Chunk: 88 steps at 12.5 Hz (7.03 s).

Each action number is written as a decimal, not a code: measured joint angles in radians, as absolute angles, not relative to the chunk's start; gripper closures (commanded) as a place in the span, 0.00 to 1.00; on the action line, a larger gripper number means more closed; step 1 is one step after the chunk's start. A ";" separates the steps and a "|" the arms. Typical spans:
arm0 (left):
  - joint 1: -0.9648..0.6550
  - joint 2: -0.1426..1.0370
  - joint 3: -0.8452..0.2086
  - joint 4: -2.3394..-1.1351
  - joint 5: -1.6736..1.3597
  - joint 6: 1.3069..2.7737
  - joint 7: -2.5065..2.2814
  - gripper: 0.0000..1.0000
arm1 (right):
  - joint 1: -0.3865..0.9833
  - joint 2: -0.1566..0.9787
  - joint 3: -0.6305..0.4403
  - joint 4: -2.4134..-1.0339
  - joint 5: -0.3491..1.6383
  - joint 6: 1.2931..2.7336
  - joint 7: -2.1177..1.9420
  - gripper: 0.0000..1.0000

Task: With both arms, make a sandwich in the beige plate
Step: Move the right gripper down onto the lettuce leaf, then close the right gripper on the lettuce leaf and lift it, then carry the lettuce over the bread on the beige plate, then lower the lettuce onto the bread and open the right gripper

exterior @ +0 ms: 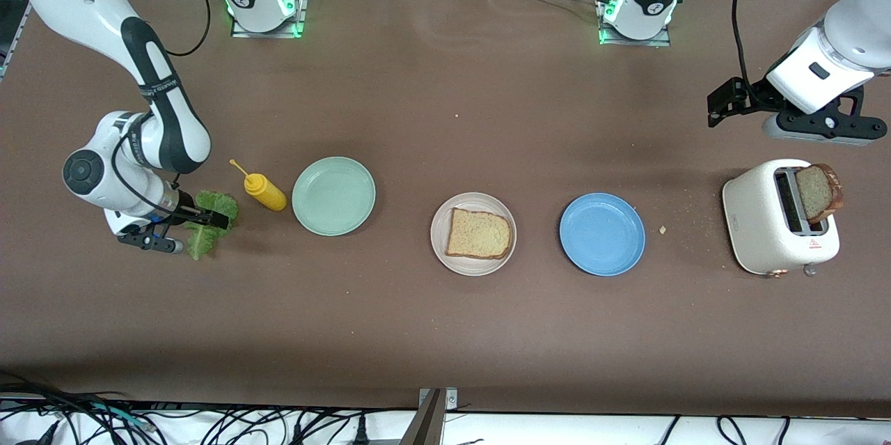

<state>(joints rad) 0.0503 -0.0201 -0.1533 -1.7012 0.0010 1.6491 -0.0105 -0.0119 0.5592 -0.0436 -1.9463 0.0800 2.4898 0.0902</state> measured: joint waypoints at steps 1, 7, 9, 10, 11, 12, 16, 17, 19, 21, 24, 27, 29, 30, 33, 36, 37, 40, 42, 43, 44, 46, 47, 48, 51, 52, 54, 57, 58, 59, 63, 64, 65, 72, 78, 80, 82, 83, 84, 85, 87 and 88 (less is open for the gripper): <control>0.050 -0.020 -0.153 -1.701 0.001 1.649 -0.011 0.00 | -0.012 0.568 -0.044 -1.955 0.080 2.502 0.090 0.04; 0.050 -0.020 -0.153 -1.701 0.001 1.649 -0.011 0.00 | -0.012 0.578 -0.044 -1.959 0.080 2.525 0.091 1.00; 0.050 -0.020 -0.153 -1.701 0.001 1.649 -0.011 0.00 | -0.011 0.574 -0.039 -1.958 0.080 2.526 0.098 1.00; 0.050 -0.020 -0.153 -1.701 0.001 1.649 -0.011 0.00 | -0.010 0.572 -0.037 -1.958 0.080 2.526 0.099 1.00; 0.050 -0.020 -0.153 -1.701 0.001 1.649 -0.011 0.00 | -0.010 0.572 -0.036 -1.956 0.080 2.527 0.099 1.00; 0.050 -0.020 -0.153 -1.701 0.001 1.649 -0.011 0.00 | -0.010 0.572 -0.036 -1.954 0.080 2.528 0.099 1.00; 0.050 -0.020 -0.153 -1.701 0.001 1.649 -0.011 0.00 | -0.011 0.544 -0.038 -1.914 0.077 2.460 0.098 1.00; 0.050 -0.020 -0.153 -1.701 0.001 1.649 -0.011 0.00 | -0.011 0.524 -0.038 -1.890 0.075 2.406 0.097 1.00; 0.050 -0.020 -0.153 -1.701 0.001 1.649 -0.011 0.00 | -0.010 0.478 -0.038 -1.842 0.059 2.303 0.096 1.00; 0.050 -0.020 -0.153 -1.701 0.001 1.649 -0.011 0.00 | -0.008 0.435 -0.037 -1.813 0.036 2.238 0.060 1.00; 0.051 -0.020 -0.153 -1.701 0.001 1.649 -0.011 0.00 | 0.006 0.377 -0.034 -1.803 0.033 2.207 -0.021 1.00; 0.051 -0.020 -0.153 -1.701 0.001 1.649 -0.011 0.00 | 0.057 0.327 0.011 -1.796 0.033 2.197 -0.026 1.00; 0.052 -0.020 -0.153 -1.701 0.001 1.649 -0.011 0.00 | 0.071 0.309 0.064 -1.753 0.033 2.131 -0.005 1.00; 0.052 -0.020 -0.153 -1.701 0.001 1.649 -0.011 0.00 | 0.076 0.304 0.089 -1.725 0.033 2.101 0.003 1.00; 0.052 -0.020 -0.152 -1.701 0.001 1.649 -0.011 0.00 | 0.094 0.301 0.172 -1.682 0.033 2.070 0.036 1.00; 0.052 -0.020 -0.152 -1.701 0.001 1.649 -0.011 0.00 | 0.176 0.314 0.196 -1.677 0.033 2.080 0.094 1.00; 0.052 -0.020 -0.152 -1.701 0.001 1.649 -0.011 0.00 | 0.207 0.326 0.197 -1.670 0.033 2.089 0.117 1.00; 0.052 -0.020 -0.152 -1.701 0.001 1.649 -0.011 0.00 | 0.279 0.387 0.198 -1.638 0.034 2.137 0.169 1.00; 0.052 -0.020 -0.152 -1.701 0.001 1.649 -0.011 0.00 | 0.331 0.445 0.199 -1.630 0.034 2.237 0.227 1.00; 0.052 -0.020 -0.152 -1.701 0.001 1.649 -0.011 0.00 | 0.362 0.477 0.200 -1.629 0.034 2.308 0.268 1.00; 0.052 -0.020 -0.151 -1.701 0.001 1.649 -0.011 0.00 | 0.393 0.510 0.200 -1.626 0.034 2.377 0.305 1.00; 0.052 -0.020 -0.151 -1.701 0.001 1.649 -0.011 0.00 | 0.442 0.572 0.200 -1.610 0.034 2.469 0.353 1.00; 0.052 -0.020 -0.150 -1.701 0.001 1.649 -0.010 0.00 | 0.458 0.600 0.200 -1.594 0.034 2.495 0.360 1.00; 0.052 -0.020 -0.150 -1.701 0.001 1.649 -0.010 0.00 | 0.472 0.625 0.200 -1.578 0.036 2.517 0.366 1.00; 0.052 -0.020 -0.150 -1.701 0.001 1.649 -0.010 0.00 | 0.509 0.698 0.200 -1.543 0.071 2.605 0.375 1.00; 0.052 -0.020 -0.150 -1.701 0.001 1.649 -0.010 0.00 | 0.524 0.722 0.200 -1.538 0.088 2.647 0.375 1.00; 0.052 -0.020 -0.150 -1.701 0.001 1.649 -0.010 0.00 | 0.548 0.767 0.200 -1.532 0.110 2.733 0.376 1.00; 0.052 -0.019 -0.150 -1.701 0.001 1.649 -0.010 0.00 | 0.573 0.819 0.200 -1.493 0.113 2.780 0.380 1.00; 0.052 -0.019 -0.150 -1.701 0.001 1.649 -0.010 0.00 | 0.581 0.833 0.200 -1.475 0.113 2.780 0.380 1.00; 0.052 -0.019 -0.150 -1.701 0.001 1.649 -0.010 0.00 | 0.587 0.844 0.200 -1.462 0.113 2.780 0.381 1.00; 0.052 -0.018 -0.150 -1.701 0.001 1.649 -0.010 0.00 | 0.597 0.867 0.200 -1.452 0.113 2.784 0.381 1.00; 0.052 -0.018 -0.150 -1.701 0.001 1.649 -0.010 0.00 | 0.599 0.874 0.200 -1.452 0.113 2.796 0.381 1.00; 0.052 -0.018 -0.150 -1.701 0.001 1.649 -0.010 0.00 | 0.602 0.883 0.200 -1.451 0.113 2.813 0.381 1.00; 0.052 -0.018 -0.150 -1.702 0.001 1.649 -0.010 0.00 | 0.606 0.907 0.186 -1.449 0.113 2.857 0.374 0.73; 0.052 -0.018 -0.150 -1.702 0.001 1.649 -0.010 0.00 | 0.605 0.907 0.177 -1.445 0.113 2.870 0.343 0.47; 0.052 -0.018 -0.150 -1.702 0.001 1.649 -0.010 0.00 | 0.605 0.907 0.177 -1.445 0.113 2.875 0.338 0.43; 0.052 -0.018 -0.150 -1.702 0.001 1.649 -0.010 0.00 | 0.605 0.907 0.177 -1.437 0.113 2.881 0.336 0.31; 0.052 -0.018 -0.150 -1.702 0.001 1.649 -0.010 0.00 | 0.605 0.907 0.177 -1.429 0.113 2.881 0.335 0.15; 0.052 -0.017 -0.150 -1.702 0.001 1.649 -0.010 0.00 | 0.605 0.907 0.177 -1.424 0.113 2.881 0.329 0.08; 0.052 -0.017 -0.150 -1.702 0.001 1.649 -0.010 0.00 | 0.605 0.907 0.177 -1.420 0.113 2.881 0.320 0.01; 0.052 -0.017 -0.150 -1.702 0.001 1.649 -0.010 0.00 | 0.605 0.907 0.177 -1.413 0.113 2.881 0.309 0.01; 0.052 -0.017 -0.150 -1.702 0.001 1.649 -0.010 0.00 | 0.605 0.907 0.177 -1.411 0.113 2.882 0.305 0.01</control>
